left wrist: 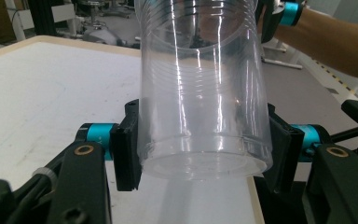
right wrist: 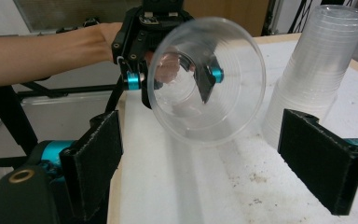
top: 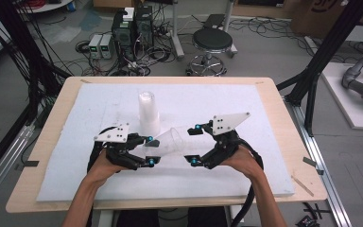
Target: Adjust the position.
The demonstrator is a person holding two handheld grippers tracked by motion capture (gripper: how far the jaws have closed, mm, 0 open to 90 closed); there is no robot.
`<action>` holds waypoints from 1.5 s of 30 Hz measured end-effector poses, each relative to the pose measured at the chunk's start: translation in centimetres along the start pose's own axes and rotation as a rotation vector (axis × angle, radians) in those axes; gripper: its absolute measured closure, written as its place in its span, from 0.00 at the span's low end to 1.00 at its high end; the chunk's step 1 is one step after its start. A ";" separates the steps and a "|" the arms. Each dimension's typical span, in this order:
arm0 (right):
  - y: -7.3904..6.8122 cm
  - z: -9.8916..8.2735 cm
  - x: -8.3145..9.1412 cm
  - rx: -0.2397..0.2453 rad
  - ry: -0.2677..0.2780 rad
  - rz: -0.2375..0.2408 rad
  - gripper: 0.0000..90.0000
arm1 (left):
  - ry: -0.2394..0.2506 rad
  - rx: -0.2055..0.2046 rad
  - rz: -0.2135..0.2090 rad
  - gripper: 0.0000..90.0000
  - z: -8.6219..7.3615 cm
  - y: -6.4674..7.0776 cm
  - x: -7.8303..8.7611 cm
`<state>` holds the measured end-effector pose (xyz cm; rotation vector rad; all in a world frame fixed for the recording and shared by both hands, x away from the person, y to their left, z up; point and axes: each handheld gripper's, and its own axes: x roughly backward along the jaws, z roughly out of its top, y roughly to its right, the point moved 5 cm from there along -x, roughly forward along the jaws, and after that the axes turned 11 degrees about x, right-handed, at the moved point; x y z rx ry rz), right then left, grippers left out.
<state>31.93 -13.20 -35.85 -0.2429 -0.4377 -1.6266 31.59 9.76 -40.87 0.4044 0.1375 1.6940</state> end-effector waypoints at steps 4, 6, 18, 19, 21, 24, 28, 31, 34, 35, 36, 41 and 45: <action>0.1 -0.3 -0.2 -0.006 0.034 -0.006 0.16 | 0.016 -0.003 -0.006 0.46 0.3 0.0 0.2; 0.1 -0.4 -0.3 -0.007 0.056 -0.009 0.16 | 0.029 -0.004 -0.010 0.46 0.4 0.1 0.3; -0.4 -0.7 -1.6 -0.015 0.158 0.001 0.16 | 0.048 -0.041 -0.040 0.46 1.4 0.7 -0.5; -0.4 -0.7 -1.7 -0.016 0.158 0.006 0.16 | 0.050 -0.044 -0.044 0.46 1.5 0.8 -0.6; -0.3 -0.5 -1.9 -0.013 0.164 0.009 0.16 | 0.050 -0.047 -0.047 0.46 1.5 0.9 -0.7; -0.2 -0.3 -2.1 -0.020 0.180 0.016 0.16 | 0.043 -0.057 -0.057 0.46 1.6 1.0 -1.1; -0.1 0.0 -2.6 -0.019 0.197 0.033 0.16 | 0.050 -0.059 -0.069 0.46 1.7 1.2 -1.6; -0.1 0.2 -3.0 -0.020 0.199 0.044 0.16 | 0.050 -0.063 -0.073 0.46 1.7 1.2 -1.7; -0.1 0.4 -3.2 -0.022 0.205 0.055 0.17 | 0.052 -0.065 -0.075 0.46 1.7 1.3 -1.6; -0.1 0.4 -3.2 -0.022 0.205 0.055 0.17 | 0.053 -0.064 -0.074 0.46 1.7 1.3 -1.6; -0.1 0.4 -3.3 -0.024 0.204 0.056 0.17 | 0.051 -0.066 -0.078 0.46 1.7 1.3 -1.6; -0.2 0.5 -3.4 -0.013 0.212 0.071 0.24 | 0.047 -0.071 -0.083 0.46 1.7 1.4 -1.7; -0.4 0.8 -3.3 0.008 0.237 0.089 0.36 | 0.042 -0.078 -0.081 0.46 1.7 1.5 -1.7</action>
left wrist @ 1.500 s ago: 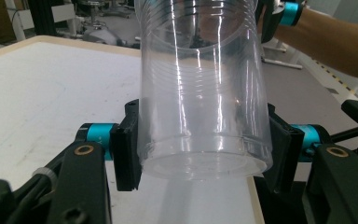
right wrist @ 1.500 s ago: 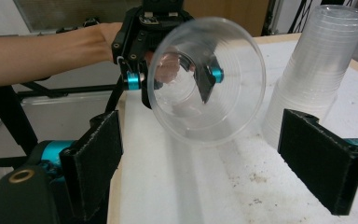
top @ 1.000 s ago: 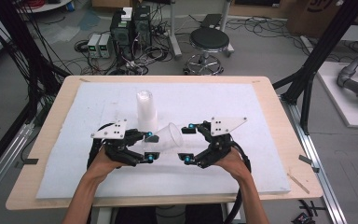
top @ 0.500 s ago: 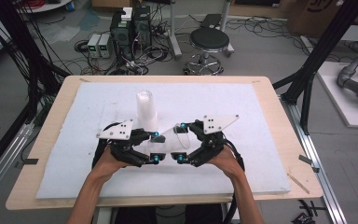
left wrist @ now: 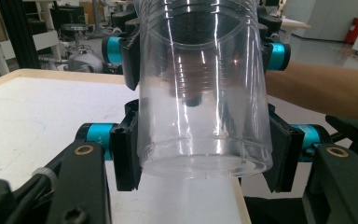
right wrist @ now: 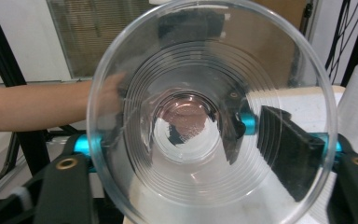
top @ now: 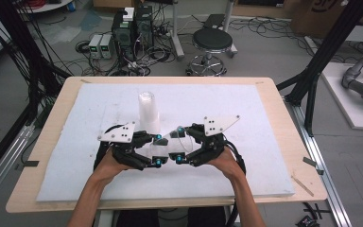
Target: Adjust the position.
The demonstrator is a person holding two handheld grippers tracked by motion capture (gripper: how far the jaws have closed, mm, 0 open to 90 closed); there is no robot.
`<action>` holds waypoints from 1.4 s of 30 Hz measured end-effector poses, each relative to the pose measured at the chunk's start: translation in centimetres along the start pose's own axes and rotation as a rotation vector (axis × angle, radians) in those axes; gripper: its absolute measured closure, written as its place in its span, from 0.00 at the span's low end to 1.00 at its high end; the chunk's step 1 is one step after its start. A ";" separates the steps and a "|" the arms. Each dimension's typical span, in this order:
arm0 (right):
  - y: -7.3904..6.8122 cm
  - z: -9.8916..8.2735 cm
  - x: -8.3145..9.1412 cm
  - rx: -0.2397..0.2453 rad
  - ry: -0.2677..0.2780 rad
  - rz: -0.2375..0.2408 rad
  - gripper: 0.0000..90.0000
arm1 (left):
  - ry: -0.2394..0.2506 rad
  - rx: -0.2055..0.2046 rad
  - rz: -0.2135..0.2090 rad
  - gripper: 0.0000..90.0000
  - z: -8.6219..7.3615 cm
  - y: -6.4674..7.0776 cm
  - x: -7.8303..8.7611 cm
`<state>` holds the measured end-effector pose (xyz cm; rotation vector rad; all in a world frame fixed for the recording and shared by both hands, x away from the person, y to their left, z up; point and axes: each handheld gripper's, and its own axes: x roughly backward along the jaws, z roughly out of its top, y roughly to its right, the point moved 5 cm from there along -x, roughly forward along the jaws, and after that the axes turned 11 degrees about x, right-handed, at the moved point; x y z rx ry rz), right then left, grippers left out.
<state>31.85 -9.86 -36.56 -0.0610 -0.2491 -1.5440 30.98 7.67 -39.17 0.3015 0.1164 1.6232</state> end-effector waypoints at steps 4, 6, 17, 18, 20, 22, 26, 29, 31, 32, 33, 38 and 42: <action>-0.1 0.0 0.0 0.007 -0.003 0.006 0.39 | 0.006 0.008 0.033 0.32 0.0 -0.1 -0.2; -0.1 0.0 0.0 0.007 -0.002 0.003 0.39 | 0.005 0.037 0.054 0.03 0.0 -0.3 -0.2; 0.1 -0.1 0.2 0.005 -0.017 -0.011 0.39 | -0.037 0.033 0.076 0.02 -0.2 -0.3 -0.2; 0.1 -0.1 0.2 0.005 -0.017 -0.011 0.39 | -0.037 0.033 0.076 0.02 -0.2 -0.3 -0.2; 0.1 -0.1 0.3 0.001 -0.017 -0.011 0.39 | -0.038 0.031 0.080 0.02 -0.2 -0.3 -0.1; 0.1 -0.1 0.3 0.002 -0.019 -0.012 0.39 | -0.040 0.031 0.082 0.02 -0.2 -0.3 -0.1; 0.2 -0.2 0.4 0.005 -0.024 -0.018 0.39 | -0.063 0.028 0.154 0.02 -0.6 -0.6 0.8; 0.3 -0.2 0.7 -0.001 -0.042 -0.039 0.39 | -0.100 0.030 0.283 0.02 -1.6 -1.0 2.1; 0.4 -0.3 0.9 -0.002 -0.050 -0.047 0.39 | -0.103 0.033 0.332 0.02 -2.0 -1.2 2.8; 0.7 -0.3 1.3 -0.008 -0.067 -0.066 0.39 | -0.081 0.053 0.385 0.02 -2.6 -1.3 3.7; 0.8 -0.3 1.5 -0.012 -0.077 -0.074 0.39 | -0.071 0.062 0.416 0.02 -2.9 -1.4 4.2; 1.3 -0.5 2.2 -0.023 -0.145 -0.119 0.39 | -0.026 0.089 0.525 0.02 -4.2 -1.8 6.1; 2.0 -0.9 3.1 -0.043 -0.256 -0.184 0.39 | 0.013 0.114 0.641 0.02 -5.6 -2.3 7.8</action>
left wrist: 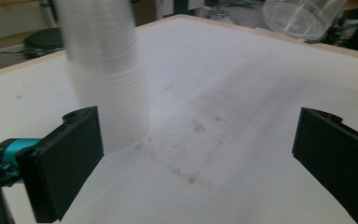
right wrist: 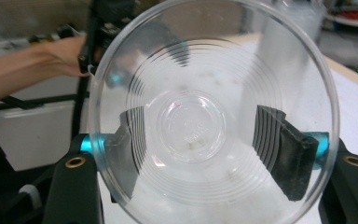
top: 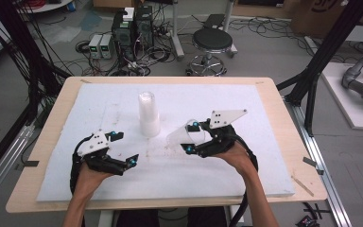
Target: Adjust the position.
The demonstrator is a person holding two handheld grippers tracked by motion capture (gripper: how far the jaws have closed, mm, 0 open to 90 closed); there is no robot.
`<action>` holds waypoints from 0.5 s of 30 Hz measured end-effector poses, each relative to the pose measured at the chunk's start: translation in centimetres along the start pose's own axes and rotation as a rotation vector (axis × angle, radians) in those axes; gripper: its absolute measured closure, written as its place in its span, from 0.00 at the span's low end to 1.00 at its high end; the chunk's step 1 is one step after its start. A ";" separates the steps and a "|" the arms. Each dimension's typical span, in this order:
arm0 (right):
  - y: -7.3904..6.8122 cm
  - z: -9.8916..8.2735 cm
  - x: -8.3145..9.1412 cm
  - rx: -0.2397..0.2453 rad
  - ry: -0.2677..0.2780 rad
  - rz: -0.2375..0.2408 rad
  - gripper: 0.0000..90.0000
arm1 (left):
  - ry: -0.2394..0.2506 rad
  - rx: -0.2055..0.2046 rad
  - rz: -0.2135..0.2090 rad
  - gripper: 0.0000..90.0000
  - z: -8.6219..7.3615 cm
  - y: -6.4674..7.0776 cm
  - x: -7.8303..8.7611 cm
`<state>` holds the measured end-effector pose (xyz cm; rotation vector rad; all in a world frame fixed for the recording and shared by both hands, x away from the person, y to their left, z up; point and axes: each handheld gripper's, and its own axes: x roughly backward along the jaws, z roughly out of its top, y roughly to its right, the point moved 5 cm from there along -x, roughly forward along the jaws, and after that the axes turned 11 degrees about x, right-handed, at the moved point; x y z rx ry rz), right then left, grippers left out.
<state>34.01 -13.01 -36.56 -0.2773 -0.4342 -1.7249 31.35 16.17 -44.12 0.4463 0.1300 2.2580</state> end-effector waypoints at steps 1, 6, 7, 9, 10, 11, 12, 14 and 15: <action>0.2 -0.1 0.1 -0.005 -0.013 -0.010 0.39 | 0.005 0.000 0.016 0.02 -0.2 -0.2 0.1; 1.0 -0.7 0.4 -0.031 -0.105 -0.070 0.39 | 0.017 0.020 0.084 0.02 -1.1 -1.0 0.6; 1.2 -0.8 0.5 -0.037 -0.129 -0.086 0.39 | 0.021 0.034 0.103 0.02 -1.4 -1.3 0.8; 1.6 -1.1 0.5 -0.048 -0.177 -0.124 0.39 | 0.027 0.036 0.118 0.02 -1.6 -1.5 0.9; 1.7 -1.1 0.6 -0.051 -0.196 -0.131 0.39 | 0.035 0.042 0.137 0.02 -1.9 -1.7 1.1; 1.8 -1.2 0.6 -0.058 -0.212 -0.140 0.39 | 0.038 0.041 0.147 0.02 -2.0 -1.8 1.2; 2.0 -1.2 0.7 -0.060 -0.225 -0.153 0.39 | 0.038 0.042 0.154 0.02 -2.3 -1.9 1.2; 2.2 -1.3 0.8 -0.064 -0.248 -0.165 0.39 | 0.042 0.049 0.166 0.02 -2.7 -2.1 1.2; 2.3 -1.3 0.8 -0.071 -0.259 -0.174 0.39 | 0.047 0.048 0.170 0.02 -2.9 -2.1 1.3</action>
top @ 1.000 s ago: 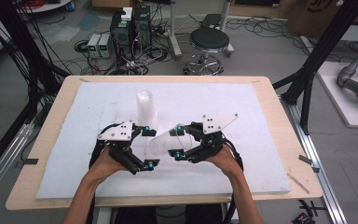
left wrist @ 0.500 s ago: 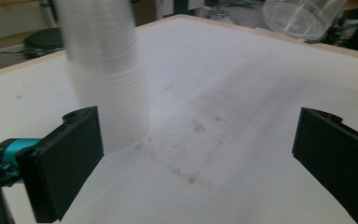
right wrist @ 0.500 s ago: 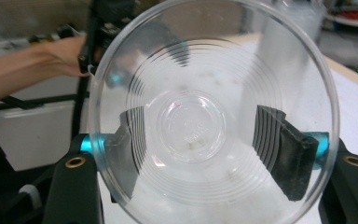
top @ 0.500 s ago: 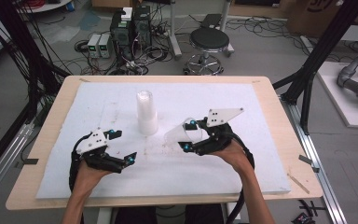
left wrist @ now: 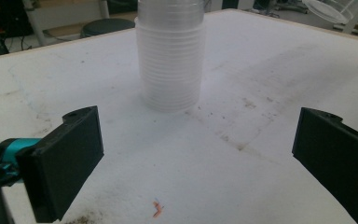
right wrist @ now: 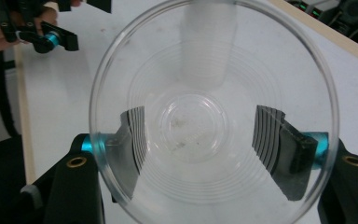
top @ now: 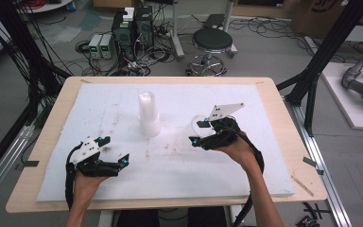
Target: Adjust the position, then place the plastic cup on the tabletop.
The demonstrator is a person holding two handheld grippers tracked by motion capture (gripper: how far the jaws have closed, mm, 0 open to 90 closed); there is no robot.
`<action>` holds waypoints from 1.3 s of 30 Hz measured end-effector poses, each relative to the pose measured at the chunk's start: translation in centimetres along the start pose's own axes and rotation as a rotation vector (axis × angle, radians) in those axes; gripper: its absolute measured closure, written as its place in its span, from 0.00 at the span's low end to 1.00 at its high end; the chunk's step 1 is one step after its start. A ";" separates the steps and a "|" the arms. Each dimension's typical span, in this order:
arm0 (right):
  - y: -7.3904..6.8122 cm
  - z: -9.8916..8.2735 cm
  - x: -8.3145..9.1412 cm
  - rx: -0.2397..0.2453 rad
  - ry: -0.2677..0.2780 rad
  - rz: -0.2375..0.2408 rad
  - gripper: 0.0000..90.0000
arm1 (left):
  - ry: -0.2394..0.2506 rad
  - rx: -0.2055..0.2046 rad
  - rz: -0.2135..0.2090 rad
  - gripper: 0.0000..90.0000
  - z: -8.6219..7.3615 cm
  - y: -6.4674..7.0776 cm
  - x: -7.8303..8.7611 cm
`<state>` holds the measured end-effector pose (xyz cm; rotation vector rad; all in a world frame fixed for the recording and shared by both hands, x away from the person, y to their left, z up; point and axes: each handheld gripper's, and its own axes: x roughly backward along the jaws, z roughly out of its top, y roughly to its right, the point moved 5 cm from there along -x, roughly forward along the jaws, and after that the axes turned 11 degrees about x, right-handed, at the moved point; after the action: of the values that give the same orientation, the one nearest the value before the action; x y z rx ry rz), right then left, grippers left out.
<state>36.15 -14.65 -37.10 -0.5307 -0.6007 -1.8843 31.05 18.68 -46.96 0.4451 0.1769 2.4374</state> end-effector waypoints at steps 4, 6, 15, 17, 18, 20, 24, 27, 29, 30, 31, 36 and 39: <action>0.3 -0.1 0.0 -0.007 -0.026 -0.017 0.40 | 0.019 0.004 0.013 0.02 -0.6 -0.2 0.0; 0.5 -0.1 0.1 -0.019 -0.049 -0.026 0.40 | 0.032 0.008 0.015 0.02 -0.9 -0.3 0.0; 0.5 -0.1 0.0 -0.026 -0.074 -0.028 0.40 | 0.058 0.011 0.008 0.02 -1.0 -0.4 0.2; 0.5 -0.1 0.0 -0.026 -0.073 -0.027 0.40 | 0.057 0.013 0.007 0.02 -1.0 -0.4 0.2; 0.5 -0.1 0.0 -0.024 -0.072 -0.026 0.40 | 0.056 0.015 0.007 0.02 -1.0 -0.4 0.2; 0.5 -0.1 0.1 -0.024 -0.071 -0.024 0.40 | 0.054 0.018 0.006 0.02 -1.0 -0.5 0.2; 0.5 -0.2 0.1 -0.027 -0.075 -0.025 0.40 | 0.055 0.017 0.003 0.02 -1.0 -0.5 0.2; 0.6 -0.2 0.2 -0.021 -0.075 -0.027 0.40 | 0.053 0.024 -0.002 0.02 -1.0 -0.5 0.2; 0.6 -0.2 0.2 -0.027 -0.078 -0.025 0.40 | 0.051 0.027 -0.003 0.02 -1.0 -0.5 0.1; 0.6 -0.3 0.2 -0.028 -0.079 -0.024 0.40 | 0.051 0.027 -0.003 0.02 -1.0 -0.5 0.1; 0.6 -0.3 0.2 -0.025 -0.081 -0.023 0.40 | 0.051 0.026 -0.003 0.02 -1.0 -0.5 0.1; 0.7 -0.5 -0.1 -0.021 -0.113 -0.025 0.40 | 0.052 0.027 -0.004 0.02 -1.0 -0.5 0.2; 0.8 -0.7 -0.6 -0.017 -0.135 -0.013 0.40 | 0.052 0.031 -0.005 0.02 -1.0 -0.5 0.1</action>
<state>37.06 -14.95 -37.82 -0.6708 -0.6783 -1.8776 30.91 19.16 -48.01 0.3951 0.2385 2.4451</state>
